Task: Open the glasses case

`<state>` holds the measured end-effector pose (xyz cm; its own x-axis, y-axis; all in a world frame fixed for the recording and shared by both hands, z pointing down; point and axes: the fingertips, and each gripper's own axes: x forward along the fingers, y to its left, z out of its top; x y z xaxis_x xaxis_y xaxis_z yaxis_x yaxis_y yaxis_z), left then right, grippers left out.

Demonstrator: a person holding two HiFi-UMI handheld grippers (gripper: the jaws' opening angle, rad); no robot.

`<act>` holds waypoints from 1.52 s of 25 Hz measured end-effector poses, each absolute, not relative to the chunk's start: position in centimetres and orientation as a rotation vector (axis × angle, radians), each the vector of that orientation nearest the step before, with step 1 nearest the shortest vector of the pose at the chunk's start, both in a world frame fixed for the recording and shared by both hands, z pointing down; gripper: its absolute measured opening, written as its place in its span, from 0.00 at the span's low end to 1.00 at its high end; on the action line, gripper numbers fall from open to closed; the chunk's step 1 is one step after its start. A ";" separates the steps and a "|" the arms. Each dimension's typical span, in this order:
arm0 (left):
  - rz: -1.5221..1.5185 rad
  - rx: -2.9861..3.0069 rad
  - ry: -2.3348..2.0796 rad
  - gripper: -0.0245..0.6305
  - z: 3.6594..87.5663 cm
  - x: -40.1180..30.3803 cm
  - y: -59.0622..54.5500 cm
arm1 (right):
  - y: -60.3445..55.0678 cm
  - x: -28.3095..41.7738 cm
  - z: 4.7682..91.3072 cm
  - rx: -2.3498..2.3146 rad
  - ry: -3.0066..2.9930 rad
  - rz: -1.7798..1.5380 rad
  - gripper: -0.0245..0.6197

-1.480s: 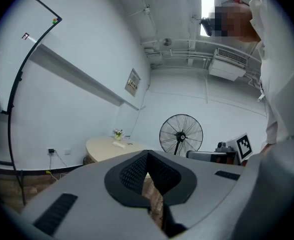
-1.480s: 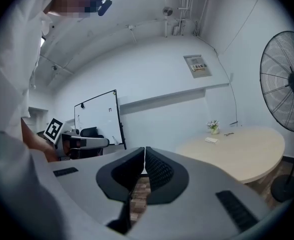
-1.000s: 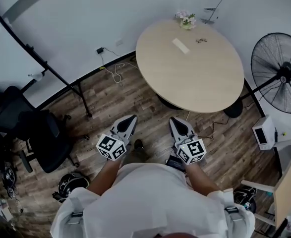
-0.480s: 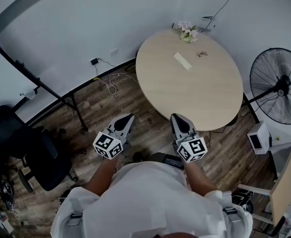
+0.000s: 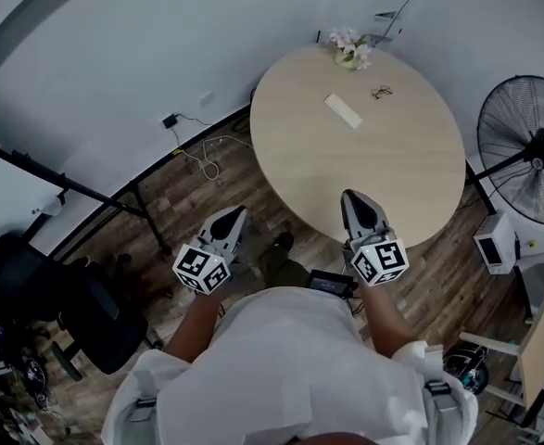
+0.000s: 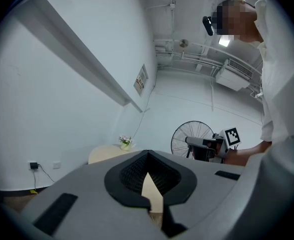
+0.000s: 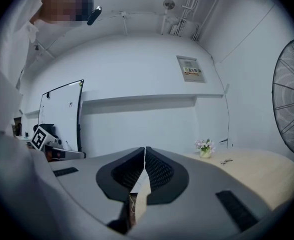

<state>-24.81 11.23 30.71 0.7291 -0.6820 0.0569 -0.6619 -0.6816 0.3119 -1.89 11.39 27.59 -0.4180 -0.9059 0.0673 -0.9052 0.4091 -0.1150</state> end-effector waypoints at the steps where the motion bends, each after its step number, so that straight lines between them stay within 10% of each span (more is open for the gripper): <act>1: -0.082 2.621 -1.046 0.05 30.9 -24.6 10.1 | 10.1 -1.1 27.6 -1.711 2.610 -0.208 0.08; 38: 0.208 2.872 -0.222 0.05 36.2 -2.9 -29.2 | -12.3 10.9 34.2 -2.384 2.107 -0.285 0.08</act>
